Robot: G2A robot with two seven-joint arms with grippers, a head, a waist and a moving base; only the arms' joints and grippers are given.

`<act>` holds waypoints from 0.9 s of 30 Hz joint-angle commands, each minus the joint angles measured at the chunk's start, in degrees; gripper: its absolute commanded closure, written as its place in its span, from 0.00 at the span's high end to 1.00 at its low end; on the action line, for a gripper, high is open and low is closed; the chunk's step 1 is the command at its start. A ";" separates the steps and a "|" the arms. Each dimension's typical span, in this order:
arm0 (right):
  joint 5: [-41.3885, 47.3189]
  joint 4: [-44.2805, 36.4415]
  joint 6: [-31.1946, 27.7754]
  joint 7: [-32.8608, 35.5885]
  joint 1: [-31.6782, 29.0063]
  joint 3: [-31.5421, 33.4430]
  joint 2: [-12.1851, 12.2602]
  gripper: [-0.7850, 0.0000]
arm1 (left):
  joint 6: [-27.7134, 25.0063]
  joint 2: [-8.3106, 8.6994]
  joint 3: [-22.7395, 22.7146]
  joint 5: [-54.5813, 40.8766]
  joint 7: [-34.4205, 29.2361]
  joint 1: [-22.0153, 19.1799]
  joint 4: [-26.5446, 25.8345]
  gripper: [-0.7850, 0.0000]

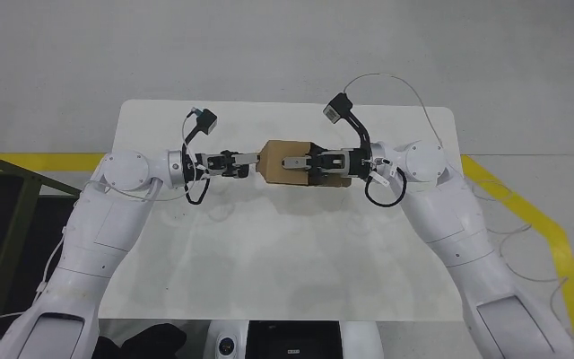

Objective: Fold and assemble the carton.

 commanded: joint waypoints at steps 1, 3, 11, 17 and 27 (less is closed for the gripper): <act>0.70 0.01 -0.23 0.03 0.02 -0.12 -0.09 0.00 | -0.05 -0.02 0.14 -0.26 -0.17 0.05 -0.20 1.00; 1.12 0.07 -0.36 0.11 0.10 -0.26 -0.16 0.00 | -0.17 -0.05 0.29 -0.42 -0.22 0.12 -0.35 1.00; 2.88 -0.10 -1.11 0.61 0.18 -1.10 -0.53 0.00 | -0.51 -0.26 1.23 -0.95 -0.49 0.14 -1.04 1.00; 3.67 0.19 -1.66 0.84 0.34 -1.39 -0.73 0.00 | -0.78 -0.41 1.80 -1.72 -0.92 0.06 -1.35 1.00; 4.51 0.42 -1.92 1.32 0.44 -1.60 -0.93 0.00 | -1.26 -0.87 3.15 -2.92 -1.10 -0.86 -1.23 1.00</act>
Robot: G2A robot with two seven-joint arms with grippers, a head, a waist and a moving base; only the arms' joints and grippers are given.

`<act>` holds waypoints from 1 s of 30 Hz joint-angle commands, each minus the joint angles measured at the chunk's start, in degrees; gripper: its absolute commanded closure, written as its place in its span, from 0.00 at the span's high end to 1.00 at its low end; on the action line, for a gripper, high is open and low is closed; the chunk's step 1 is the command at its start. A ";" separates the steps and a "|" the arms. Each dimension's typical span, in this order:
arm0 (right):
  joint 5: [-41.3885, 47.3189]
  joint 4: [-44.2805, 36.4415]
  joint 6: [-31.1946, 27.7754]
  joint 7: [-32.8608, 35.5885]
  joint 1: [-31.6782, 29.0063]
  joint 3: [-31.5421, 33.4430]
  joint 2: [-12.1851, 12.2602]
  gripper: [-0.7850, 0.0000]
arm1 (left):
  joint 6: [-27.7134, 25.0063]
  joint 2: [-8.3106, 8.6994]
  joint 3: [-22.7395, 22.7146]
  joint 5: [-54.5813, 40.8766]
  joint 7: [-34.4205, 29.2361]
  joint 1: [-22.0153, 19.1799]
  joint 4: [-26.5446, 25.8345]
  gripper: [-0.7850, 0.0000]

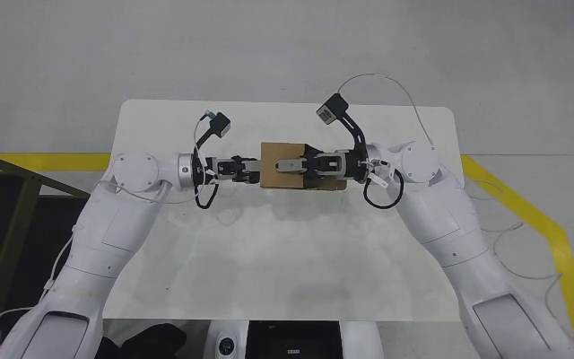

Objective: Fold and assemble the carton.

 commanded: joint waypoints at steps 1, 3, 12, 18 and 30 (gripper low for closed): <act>0.12 0.06 0.06 0.05 0.01 -0.03 -0.03 0.00 | -0.07 -0.09 0.24 -0.19 0.03 -0.24 0.09 1.00; 0.24 0.06 0.04 0.11 0.00 -0.05 -0.06 0.00 | -0.19 -0.18 0.48 -0.24 0.04 -0.49 0.24 1.00; 0.17 0.96 0.01 0.27 -0.05 0.26 -0.06 0.00 | -0.73 -0.23 0.26 -0.40 0.09 -0.96 2.06 1.00; -1.93 3.63 1.37 -0.13 -0.24 0.61 0.19 0.00 | -1.44 0.36 -1.85 1.20 0.68 -0.47 2.93 1.00; -6.43 11.21 3.42 -5.46 -0.21 -2.75 -0.77 0.00 | -10.89 1.37 -5.59 6.77 5.11 2.35 -0.34 1.00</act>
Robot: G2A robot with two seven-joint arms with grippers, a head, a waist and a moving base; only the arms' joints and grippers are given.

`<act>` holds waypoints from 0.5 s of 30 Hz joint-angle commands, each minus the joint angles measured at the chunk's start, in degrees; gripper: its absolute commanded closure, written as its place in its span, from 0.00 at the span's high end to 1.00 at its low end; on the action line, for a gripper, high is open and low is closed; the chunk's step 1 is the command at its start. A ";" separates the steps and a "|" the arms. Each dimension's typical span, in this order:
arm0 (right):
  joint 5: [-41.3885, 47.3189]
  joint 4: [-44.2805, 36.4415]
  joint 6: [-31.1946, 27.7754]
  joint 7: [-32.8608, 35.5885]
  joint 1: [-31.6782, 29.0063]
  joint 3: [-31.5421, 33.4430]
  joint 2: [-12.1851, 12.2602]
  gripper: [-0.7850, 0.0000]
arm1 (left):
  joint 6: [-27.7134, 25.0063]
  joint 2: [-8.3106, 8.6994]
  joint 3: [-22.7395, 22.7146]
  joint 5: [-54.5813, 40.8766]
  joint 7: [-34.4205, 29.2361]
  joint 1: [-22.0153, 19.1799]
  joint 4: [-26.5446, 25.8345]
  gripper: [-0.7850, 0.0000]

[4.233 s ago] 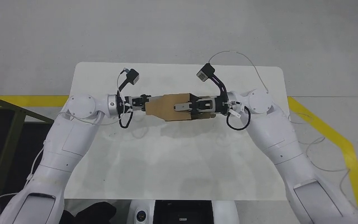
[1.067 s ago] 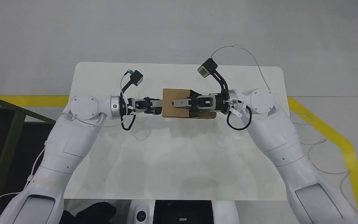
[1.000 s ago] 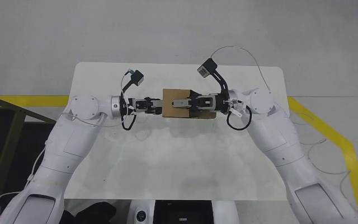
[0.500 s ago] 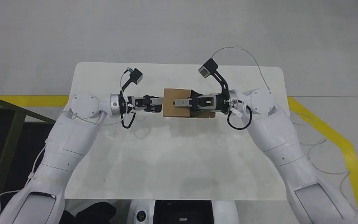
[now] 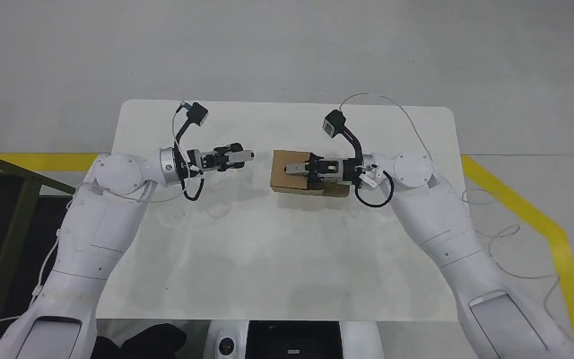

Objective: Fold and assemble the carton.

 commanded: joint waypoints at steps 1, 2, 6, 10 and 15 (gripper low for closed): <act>-0.66 1.37 -0.02 -1.26 0.09 -1.01 -0.37 0.00 | -2.45 0.12 -0.23 2.15 1.01 0.41 -0.51 1.00; -0.82 1.97 -0.07 -1.48 0.19 -1.49 -0.55 0.00 | -3.50 0.13 -0.28 2.81 1.66 0.63 -0.66 1.00; -2.97 4.18 0.03 -2.19 0.91 -3.18 -1.11 0.00 | -7.99 0.23 -0.46 7.85 5.08 1.20 -0.66 1.00; -5.56 6.00 0.97 -2.12 1.48 -4.86 -1.54 0.09 | -13.06 0.25 -0.33 15.49 9.56 1.40 -0.07 1.00; -7.74 7.80 3.63 -1.71 2.19 -6.37 -1.97 0.32 | -19.92 0.07 0.74 26.37 15.55 1.18 0.65 1.00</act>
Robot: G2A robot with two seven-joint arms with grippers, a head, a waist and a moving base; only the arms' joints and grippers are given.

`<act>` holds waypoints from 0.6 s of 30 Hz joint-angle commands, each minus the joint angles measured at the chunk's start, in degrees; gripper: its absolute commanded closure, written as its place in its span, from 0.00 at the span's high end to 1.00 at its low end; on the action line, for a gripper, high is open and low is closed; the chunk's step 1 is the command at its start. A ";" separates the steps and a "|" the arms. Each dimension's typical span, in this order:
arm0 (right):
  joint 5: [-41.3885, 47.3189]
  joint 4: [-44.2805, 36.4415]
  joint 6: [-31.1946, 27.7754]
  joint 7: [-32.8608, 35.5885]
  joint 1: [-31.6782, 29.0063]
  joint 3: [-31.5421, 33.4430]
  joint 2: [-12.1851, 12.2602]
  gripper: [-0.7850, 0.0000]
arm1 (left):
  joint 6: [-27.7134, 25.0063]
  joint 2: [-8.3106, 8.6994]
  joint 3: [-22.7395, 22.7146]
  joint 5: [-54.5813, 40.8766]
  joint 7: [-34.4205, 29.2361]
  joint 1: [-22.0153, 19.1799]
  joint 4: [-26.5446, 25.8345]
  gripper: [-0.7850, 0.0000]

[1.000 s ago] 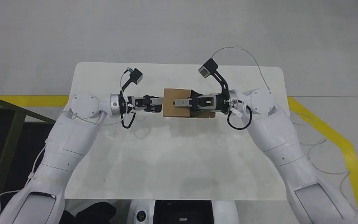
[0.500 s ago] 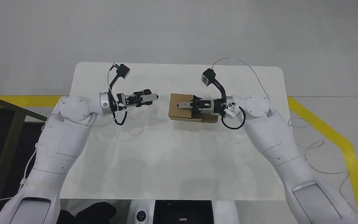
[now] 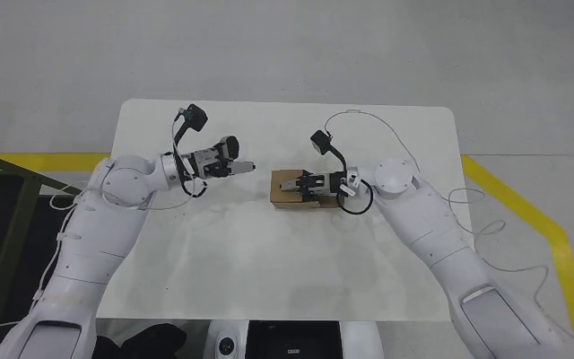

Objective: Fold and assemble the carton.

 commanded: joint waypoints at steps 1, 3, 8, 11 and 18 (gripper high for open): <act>-0.29 0.33 0.94 0.12 0.22 -0.27 -0.12 0.38 | -2.81 -0.05 0.58 4.89 1.67 -0.18 0.10 1.00; -0.33 0.41 1.24 0.06 0.34 -0.31 -0.22 0.65 | -4.78 -0.11 0.88 8.90 3.83 -0.32 0.05 1.00; 1.15 -0.57 1.97 0.94 0.20 0.48 -0.19 1.00 | -8.62 -0.26 1.01 18.43 11.13 0.30 -0.52 1.00; 1.96 -1.64 2.15 2.10 0.00 1.58 0.13 1.00 | -10.65 -0.28 0.58 24.90 16.09 1.04 -1.22 1.00; 2.61 -4.92 3.24 4.76 -1.48 4.99 1.49 1.00 | -13.60 -0.20 -0.01 47.58 28.76 3.71 -6.13 1.00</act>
